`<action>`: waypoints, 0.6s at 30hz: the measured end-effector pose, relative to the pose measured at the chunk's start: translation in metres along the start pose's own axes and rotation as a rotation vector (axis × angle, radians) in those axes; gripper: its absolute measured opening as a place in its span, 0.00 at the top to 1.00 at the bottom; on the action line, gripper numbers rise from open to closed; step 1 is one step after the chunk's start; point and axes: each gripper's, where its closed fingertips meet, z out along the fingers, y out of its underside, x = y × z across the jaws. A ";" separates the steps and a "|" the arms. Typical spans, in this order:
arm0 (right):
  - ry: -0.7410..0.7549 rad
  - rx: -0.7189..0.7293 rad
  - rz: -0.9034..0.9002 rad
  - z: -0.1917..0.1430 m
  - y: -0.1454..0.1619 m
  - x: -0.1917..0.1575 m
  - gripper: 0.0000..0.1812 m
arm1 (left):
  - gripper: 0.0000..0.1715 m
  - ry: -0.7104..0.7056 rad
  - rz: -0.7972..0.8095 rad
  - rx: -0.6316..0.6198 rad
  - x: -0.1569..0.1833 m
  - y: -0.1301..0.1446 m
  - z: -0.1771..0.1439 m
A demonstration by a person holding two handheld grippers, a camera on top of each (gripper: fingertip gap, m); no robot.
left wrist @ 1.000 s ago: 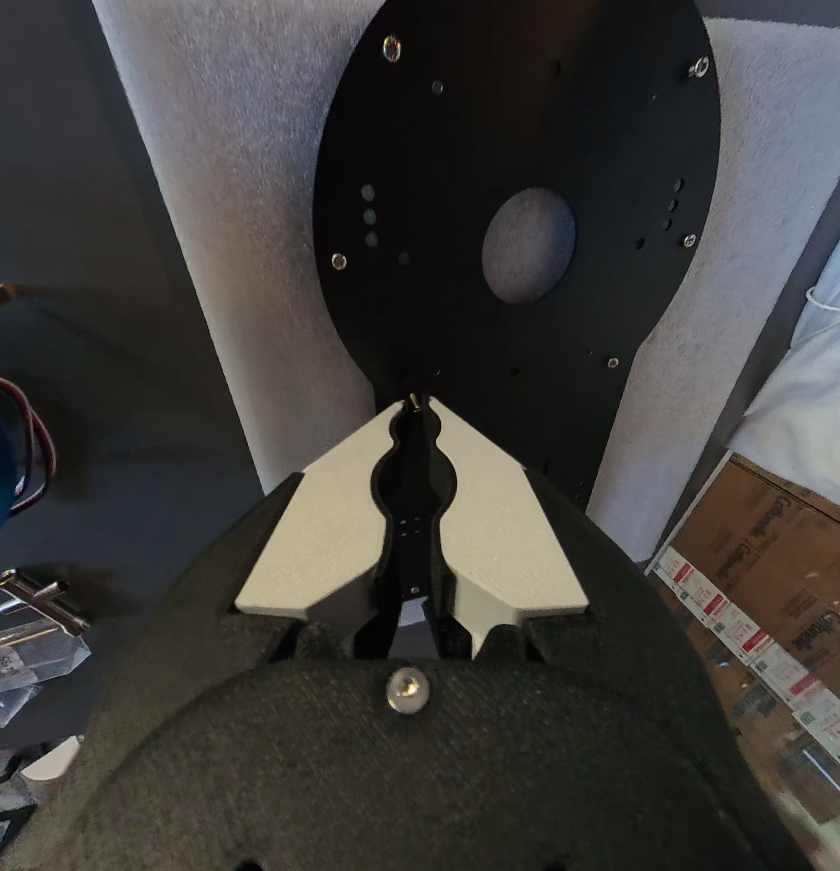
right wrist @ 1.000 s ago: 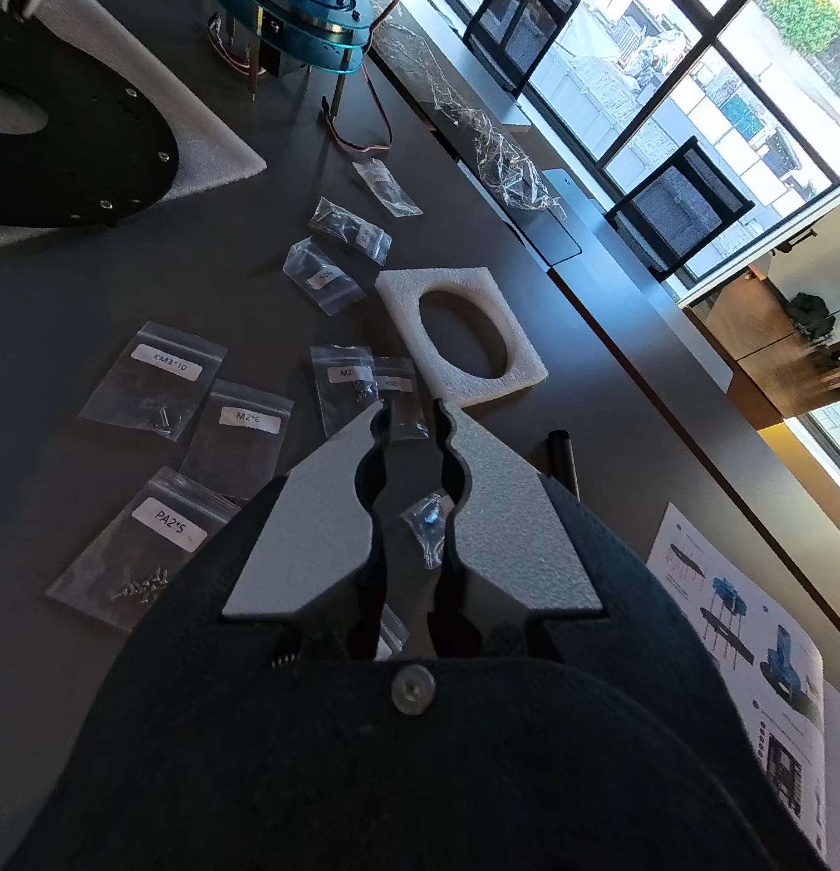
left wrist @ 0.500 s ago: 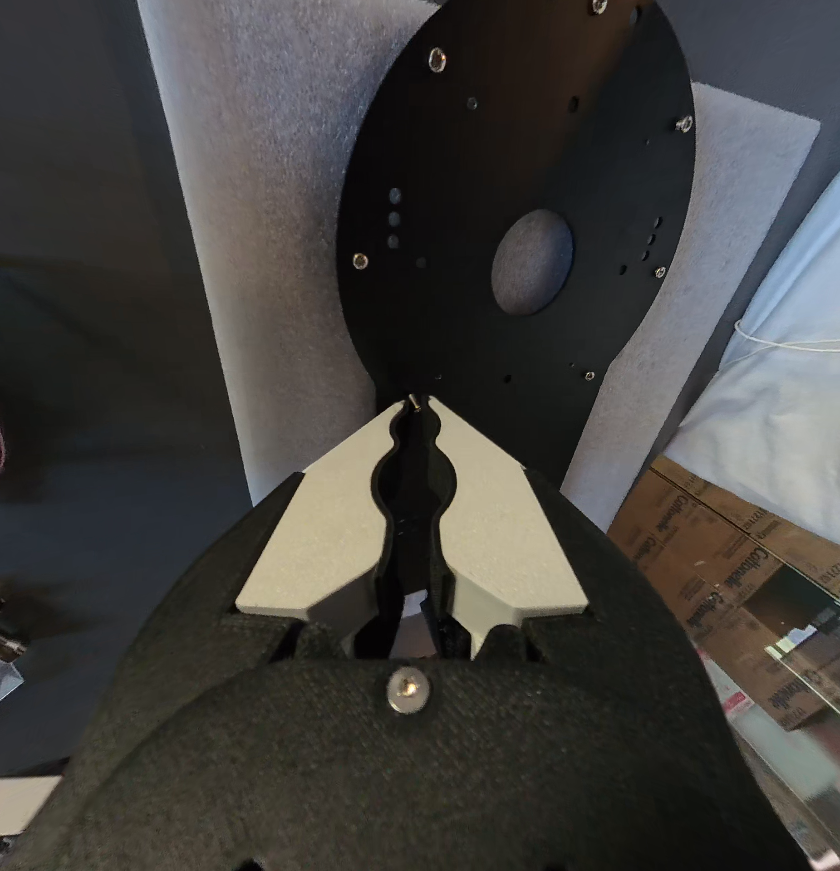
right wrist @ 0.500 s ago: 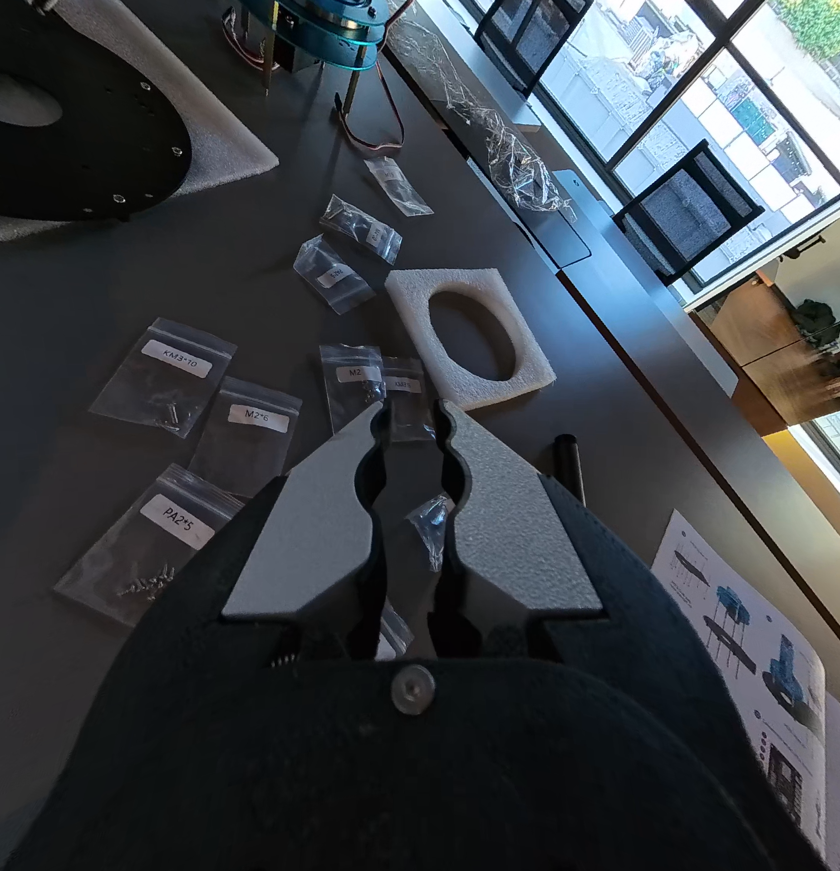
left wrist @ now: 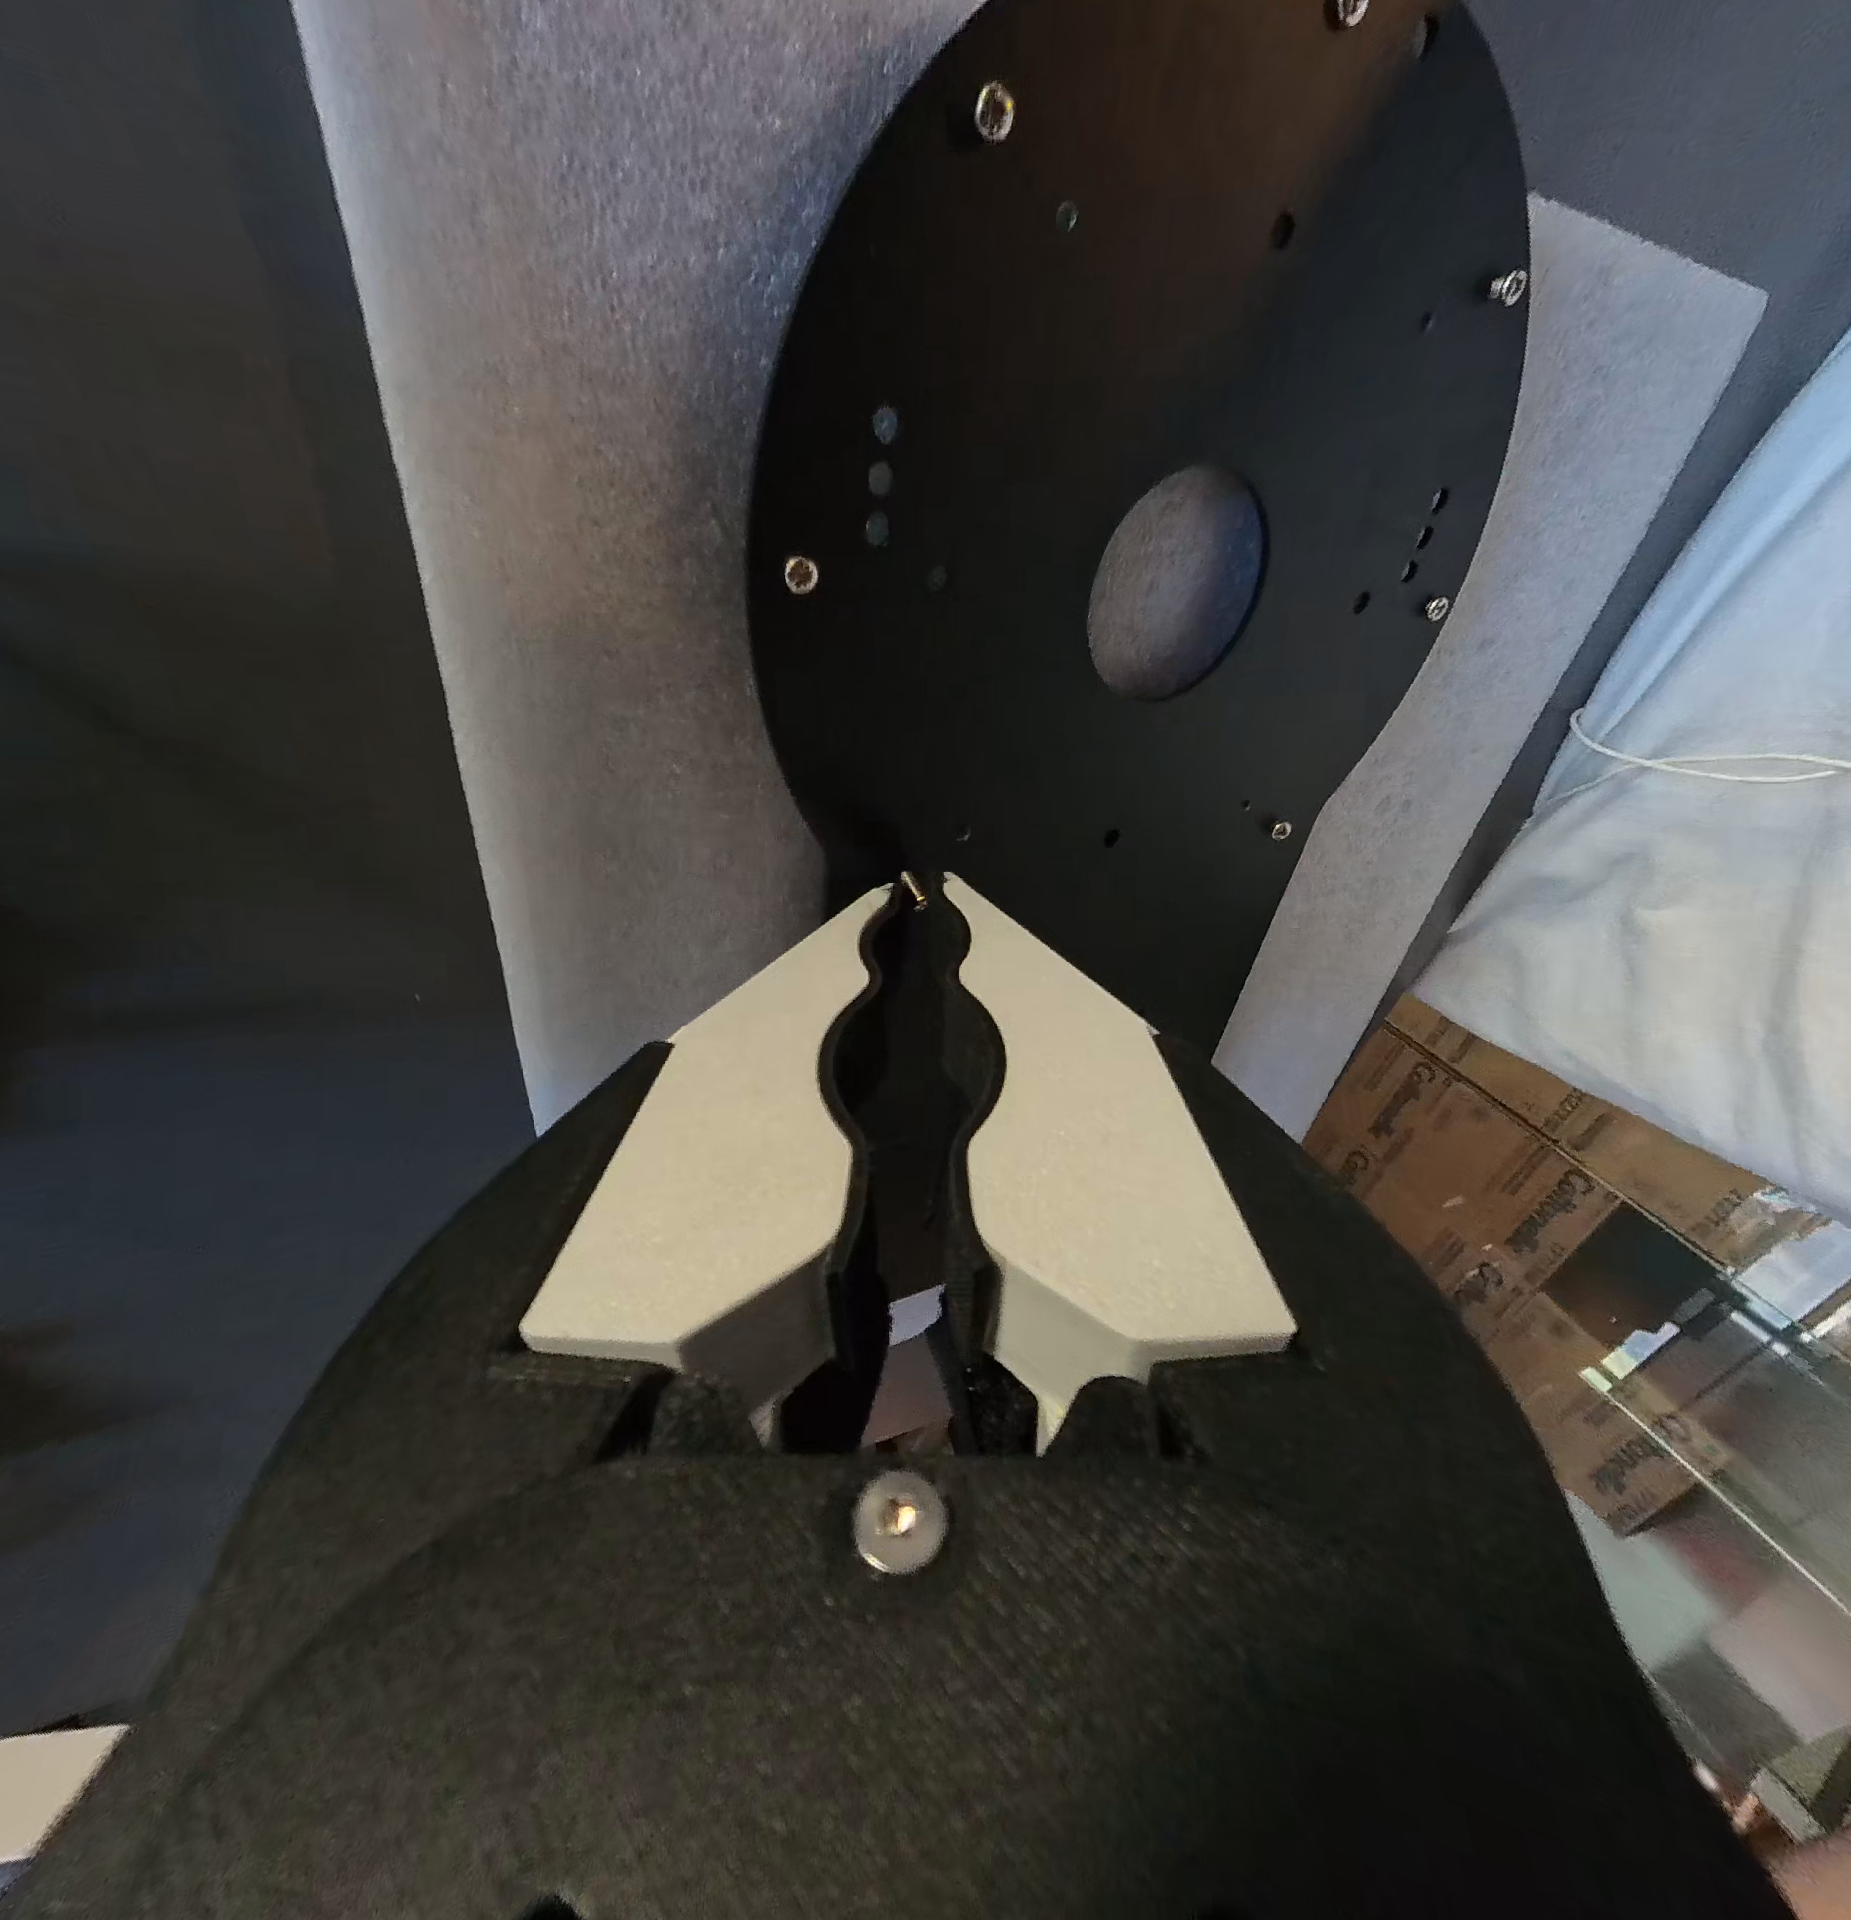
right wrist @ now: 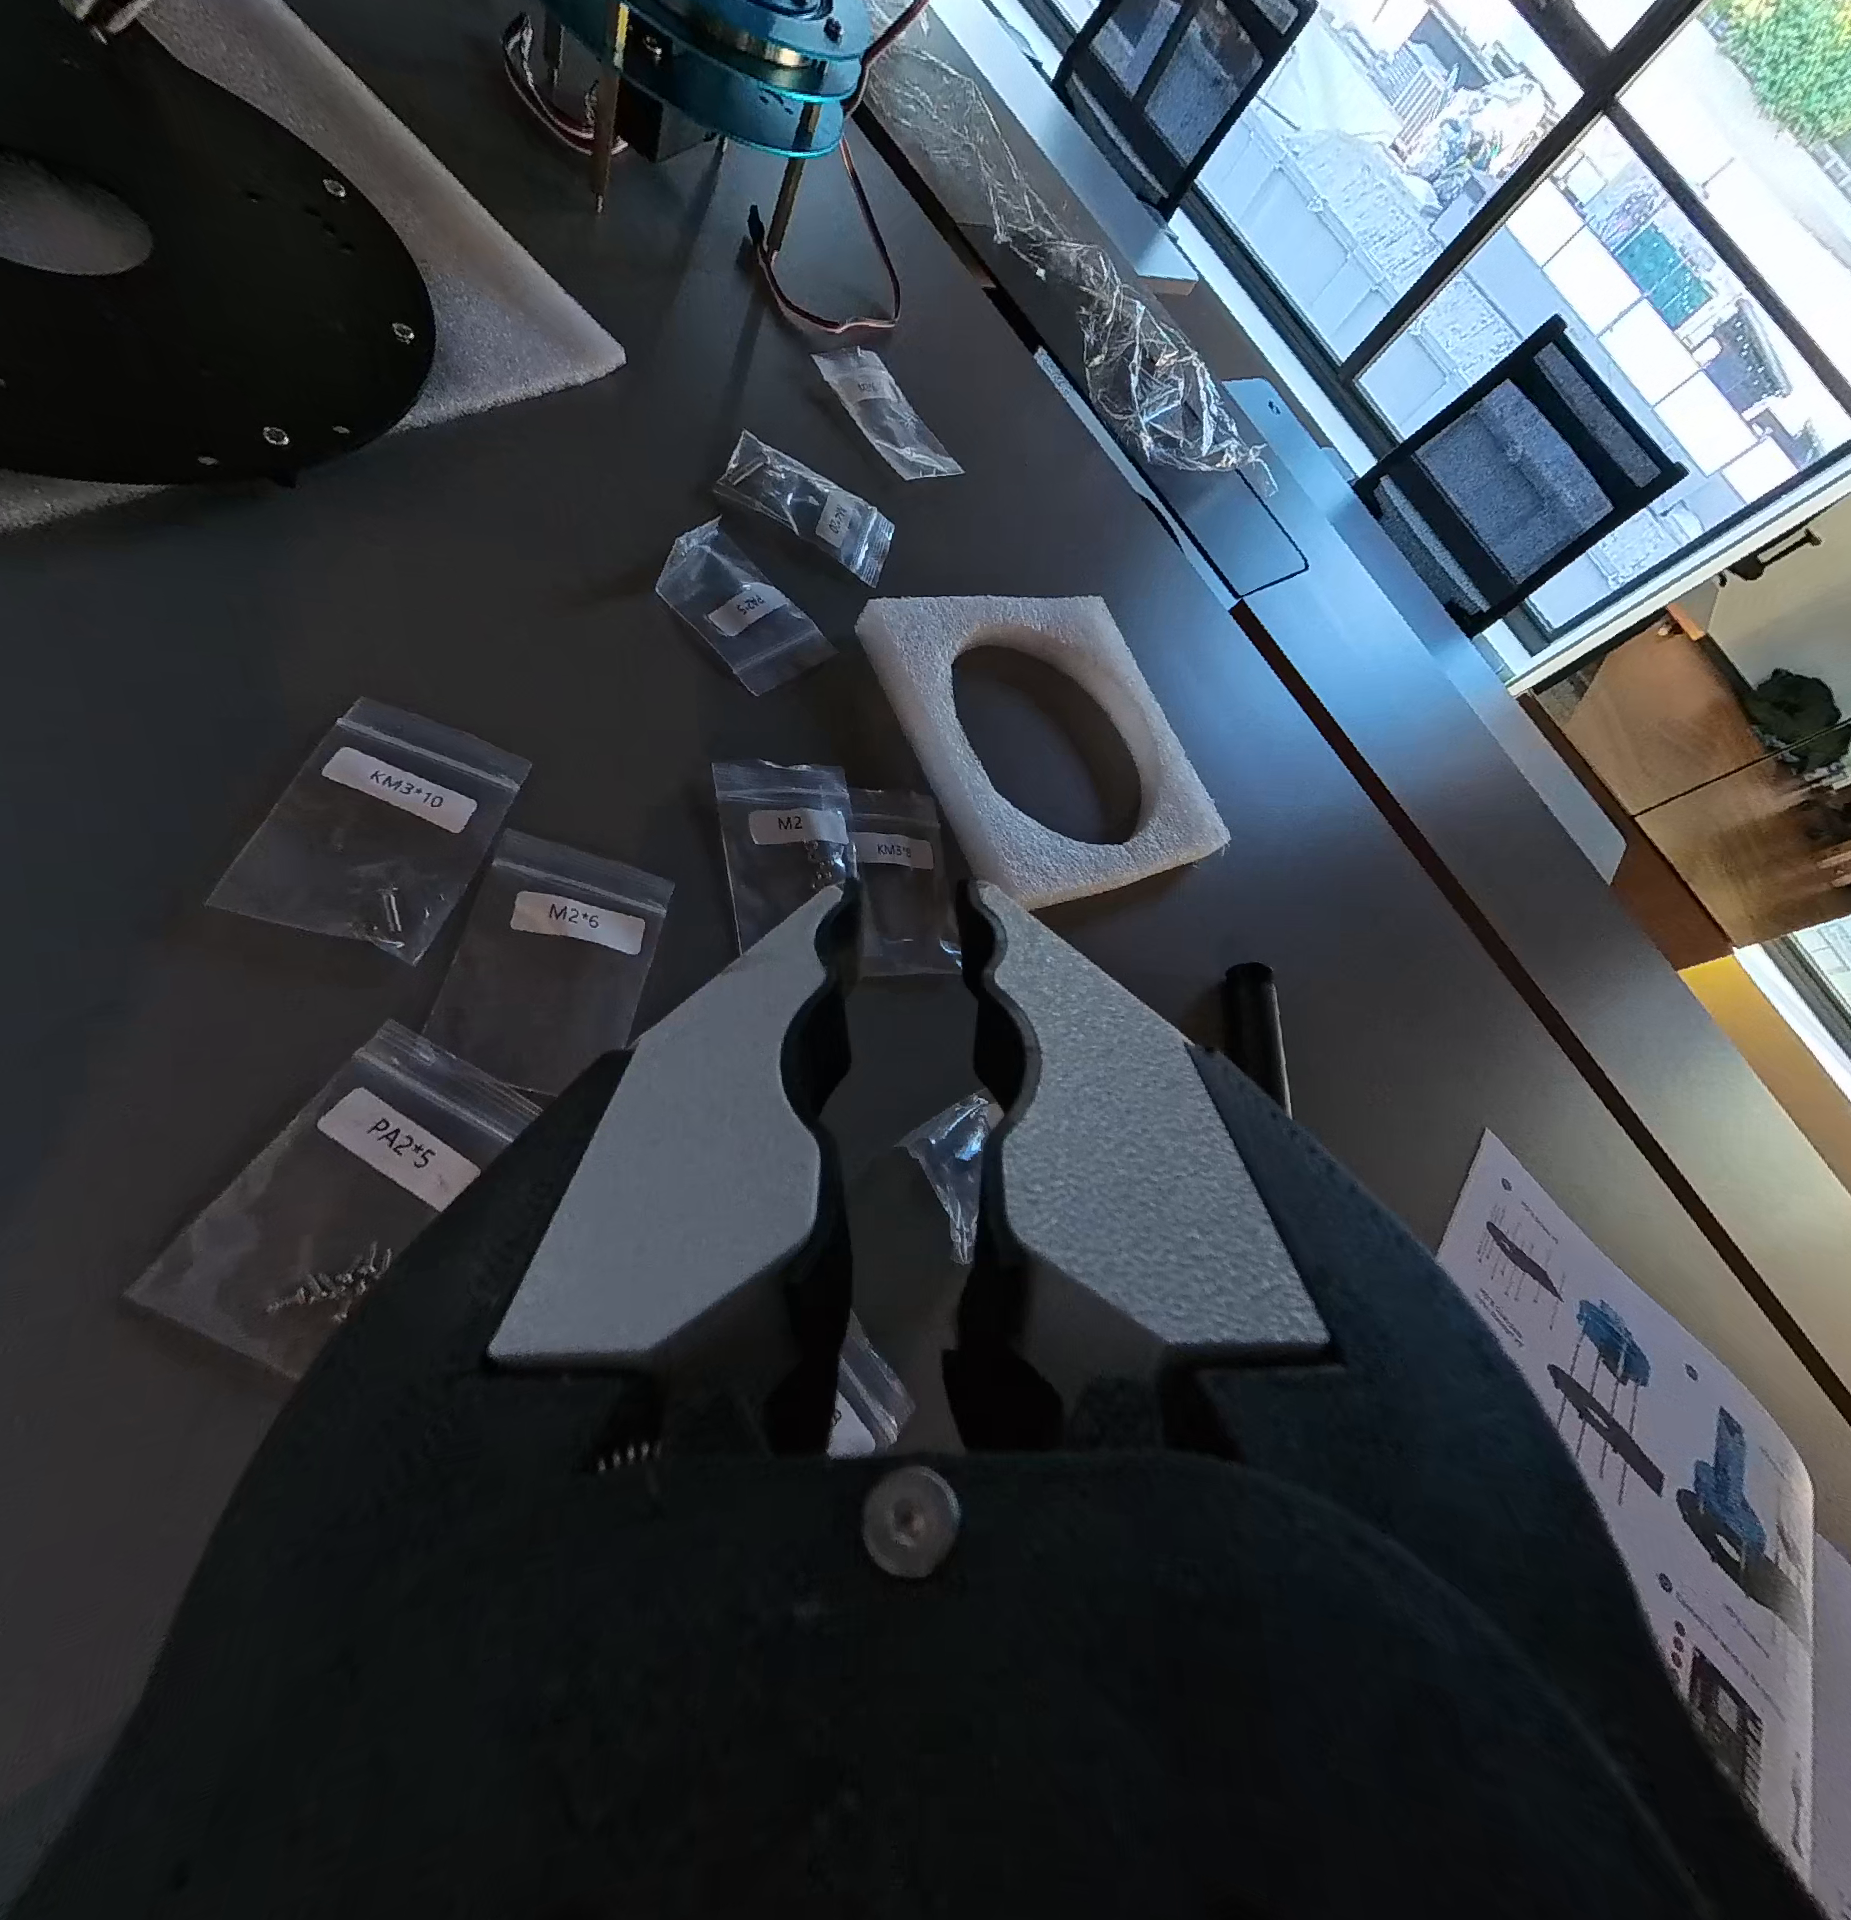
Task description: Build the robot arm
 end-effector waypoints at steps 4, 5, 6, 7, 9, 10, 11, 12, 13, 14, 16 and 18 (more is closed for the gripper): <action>-0.002 0.001 -0.002 0.000 0.000 -0.001 0.91 | 0.99 0.006 0.003 -0.005 0.001 -0.001 0.000; -0.002 0.002 -0.003 0.000 -0.001 -0.001 0.91 | 0.99 0.007 0.000 -0.008 0.000 -0.001 0.001; -0.002 0.003 -0.004 0.000 -0.001 -0.001 0.91 | 0.99 0.007 -0.002 -0.010 0.000 -0.001 0.001; -0.003 0.004 -0.004 0.000 -0.001 -0.001 0.91 | 1.00 0.007 -0.004 -0.012 0.000 0.000 0.001; -0.003 0.005 -0.006 -0.001 -0.002 -0.002 0.91 | 1.00 0.003 -0.010 -0.018 -0.002 0.001 0.001; -0.003 0.007 -0.006 -0.001 -0.002 -0.002 0.91 | 1.00 0.006 -0.012 -0.020 -0.002 0.001 0.001; -0.004 0.008 -0.007 -0.001 -0.003 -0.002 0.91 | 1.00 0.009 -0.012 -0.018 -0.002 0.001 0.001; -0.005 0.008 -0.008 -0.001 -0.003 -0.003 0.91 | 1.00 0.006 -0.012 -0.015 -0.002 0.001 0.002; -0.005 0.007 -0.009 -0.001 -0.003 -0.003 0.91 | 1.00 0.003 -0.010 -0.015 -0.003 0.000 0.002; -0.006 0.006 -0.010 0.000 -0.003 -0.003 0.91 | 1.00 -0.002 -0.010 -0.012 -0.003 0.000 0.001; -0.007 0.005 -0.009 0.000 -0.002 -0.003 0.91 | 1.00 -0.010 -0.014 0.014 -0.003 -0.001 -0.002; -0.007 0.005 -0.007 0.000 -0.002 -0.003 0.91 | 1.00 -0.005 -0.020 0.082 0.001 -0.002 -0.008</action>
